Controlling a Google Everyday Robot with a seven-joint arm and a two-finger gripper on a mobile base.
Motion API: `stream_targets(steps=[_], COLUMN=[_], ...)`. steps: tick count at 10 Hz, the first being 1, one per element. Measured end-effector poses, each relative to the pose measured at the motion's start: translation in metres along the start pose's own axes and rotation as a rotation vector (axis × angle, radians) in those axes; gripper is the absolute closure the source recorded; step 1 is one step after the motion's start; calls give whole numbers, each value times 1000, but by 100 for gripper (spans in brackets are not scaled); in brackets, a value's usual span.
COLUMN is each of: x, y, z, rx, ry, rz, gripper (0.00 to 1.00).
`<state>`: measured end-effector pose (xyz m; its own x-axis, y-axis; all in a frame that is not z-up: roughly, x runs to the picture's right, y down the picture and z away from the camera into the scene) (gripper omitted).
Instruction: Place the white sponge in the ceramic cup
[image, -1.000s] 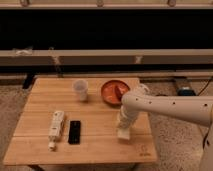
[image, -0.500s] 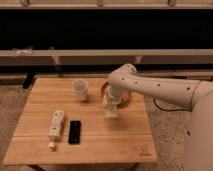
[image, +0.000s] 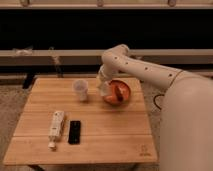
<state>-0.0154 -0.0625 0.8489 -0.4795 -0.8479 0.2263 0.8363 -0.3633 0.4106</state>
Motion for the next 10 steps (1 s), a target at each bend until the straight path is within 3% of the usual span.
stream_targets(steps=[2, 5, 7, 10], x=[40, 88, 121, 135], y=[0, -23, -44, -68], z=[0, 12, 24, 34], rx=[9, 45, 89, 147], ry=[35, 80, 124, 174], rz=[-58, -149, -216, -265], gripper=[100, 100, 100, 100])
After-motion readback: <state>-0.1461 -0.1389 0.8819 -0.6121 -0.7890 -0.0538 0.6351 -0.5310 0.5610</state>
